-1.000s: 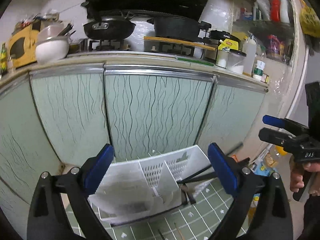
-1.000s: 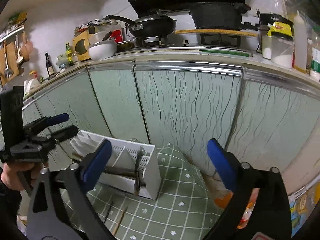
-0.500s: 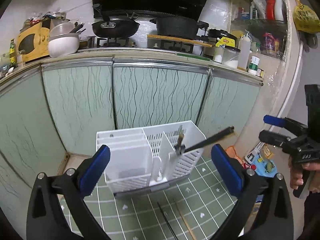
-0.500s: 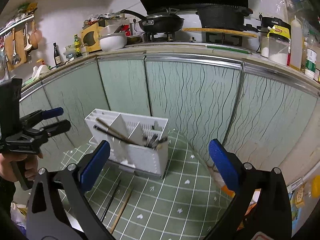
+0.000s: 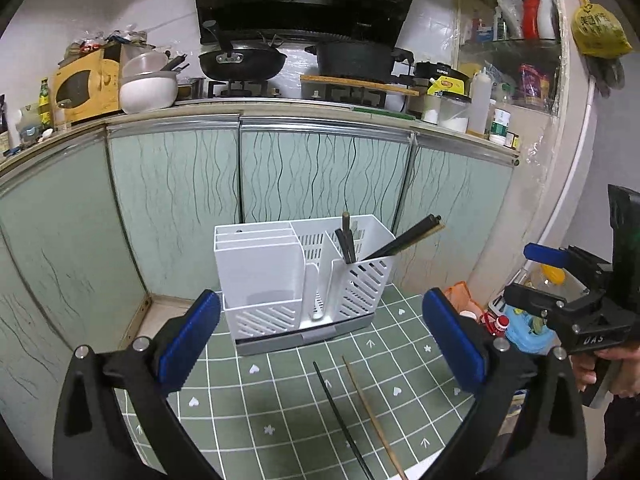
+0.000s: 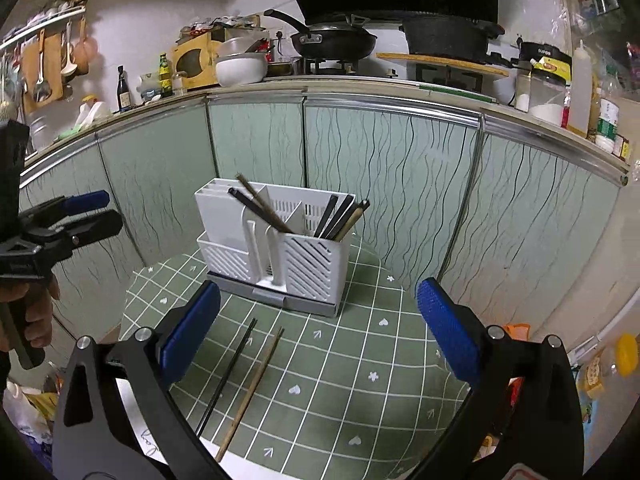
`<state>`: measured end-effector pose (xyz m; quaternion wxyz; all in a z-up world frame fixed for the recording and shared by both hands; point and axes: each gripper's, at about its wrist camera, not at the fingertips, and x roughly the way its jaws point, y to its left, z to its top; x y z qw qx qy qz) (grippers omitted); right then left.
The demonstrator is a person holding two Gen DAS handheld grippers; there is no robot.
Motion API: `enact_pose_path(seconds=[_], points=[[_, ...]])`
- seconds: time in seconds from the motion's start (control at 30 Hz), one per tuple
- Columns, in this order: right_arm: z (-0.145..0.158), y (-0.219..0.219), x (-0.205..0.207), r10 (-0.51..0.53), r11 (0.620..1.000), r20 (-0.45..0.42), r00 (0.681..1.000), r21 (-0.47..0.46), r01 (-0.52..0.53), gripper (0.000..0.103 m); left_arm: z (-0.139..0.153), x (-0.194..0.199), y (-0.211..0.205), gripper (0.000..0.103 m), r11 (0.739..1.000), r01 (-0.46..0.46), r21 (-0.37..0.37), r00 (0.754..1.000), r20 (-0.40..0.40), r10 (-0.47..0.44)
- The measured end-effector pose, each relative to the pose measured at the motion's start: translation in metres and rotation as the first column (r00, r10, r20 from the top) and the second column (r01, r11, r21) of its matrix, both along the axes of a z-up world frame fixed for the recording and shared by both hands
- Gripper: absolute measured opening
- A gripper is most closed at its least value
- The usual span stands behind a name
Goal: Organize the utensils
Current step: 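Move both open tools back over the last black and wooden chopsticks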
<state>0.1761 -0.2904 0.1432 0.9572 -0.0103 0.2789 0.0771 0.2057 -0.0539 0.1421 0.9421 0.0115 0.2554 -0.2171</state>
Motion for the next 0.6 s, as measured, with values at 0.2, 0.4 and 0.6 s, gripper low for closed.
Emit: enact_pose_path(seconds=[0.2, 0.4, 0.6], points=[[-0.005, 0.01, -0.024, -0.021, 0.999, 0.018, 1.0, -0.035, 0.022, 0.095, -0.007, -0.023, 0.002, 0.098, 1.0, -0.014, 0.028, 1.0, 0.018, 0.014], [-0.014, 0.019, -0.04, -0.007, 1.0, 0.013, 1.0, -0.015, 0.007, 0.095, -0.017, -0.042, 0.005, 0.098, 0.999, -0.029, 0.039, 0.999, 0.026, 0.028], [-0.029, 0.025, -0.051, 0.001, 1.0, 0.009, 1.0, -0.008, -0.001, 0.095, -0.034, -0.054, 0.01, 0.098, 0.998, -0.041, 0.045, 0.999, 0.018, 0.04]])
